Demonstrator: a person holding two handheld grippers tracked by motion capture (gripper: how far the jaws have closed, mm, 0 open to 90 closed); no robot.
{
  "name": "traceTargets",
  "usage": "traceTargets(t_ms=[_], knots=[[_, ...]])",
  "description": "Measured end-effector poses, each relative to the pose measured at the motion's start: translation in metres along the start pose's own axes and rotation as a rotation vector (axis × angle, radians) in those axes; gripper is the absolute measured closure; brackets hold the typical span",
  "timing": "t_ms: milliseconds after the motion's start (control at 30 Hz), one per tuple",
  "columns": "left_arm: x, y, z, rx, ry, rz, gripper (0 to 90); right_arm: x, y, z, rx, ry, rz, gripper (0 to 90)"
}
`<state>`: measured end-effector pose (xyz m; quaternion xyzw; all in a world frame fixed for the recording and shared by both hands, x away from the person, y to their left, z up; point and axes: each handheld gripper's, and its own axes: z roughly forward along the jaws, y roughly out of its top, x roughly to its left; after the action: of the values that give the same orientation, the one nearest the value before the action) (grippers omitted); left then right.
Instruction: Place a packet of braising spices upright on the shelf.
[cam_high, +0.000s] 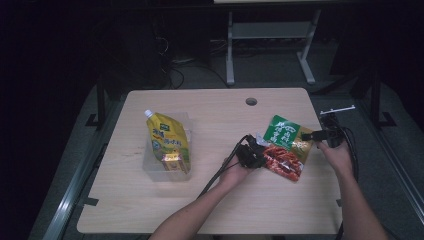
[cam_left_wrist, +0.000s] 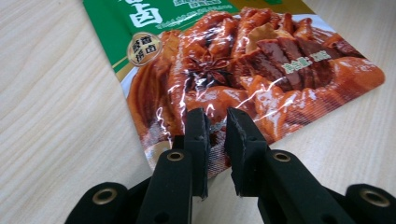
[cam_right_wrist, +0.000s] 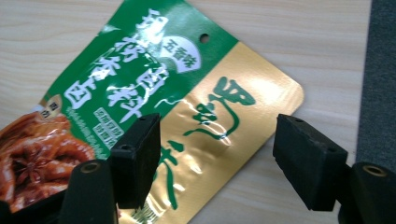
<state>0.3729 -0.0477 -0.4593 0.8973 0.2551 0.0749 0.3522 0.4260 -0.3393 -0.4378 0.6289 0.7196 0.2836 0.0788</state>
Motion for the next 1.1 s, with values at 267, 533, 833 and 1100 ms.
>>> traceTargets(t_ms=[267, 533, 833, 1100], knots=[[-0.004, 0.002, 0.004, 0.018, 0.03, 0.036, 78.7, -0.007, -0.001, 0.005, 0.008, 0.008, 0.044, 31.6], [-0.005, 0.003, 0.005, 0.025, 0.035, 0.046, 79.1, -0.009, -0.002, 0.009, 0.024, 0.0, 0.063, 32.2], [-0.007, 0.003, 0.006, 0.034, 0.043, 0.046, 79.1, -0.014, -0.004, 0.013, 0.044, 0.054, 0.087, 38.1], [-0.007, 0.003, 0.006, 0.038, 0.046, 0.055, 79.1, -0.013, -0.005, 0.011, 0.039, 0.118, 0.072, 45.0]])
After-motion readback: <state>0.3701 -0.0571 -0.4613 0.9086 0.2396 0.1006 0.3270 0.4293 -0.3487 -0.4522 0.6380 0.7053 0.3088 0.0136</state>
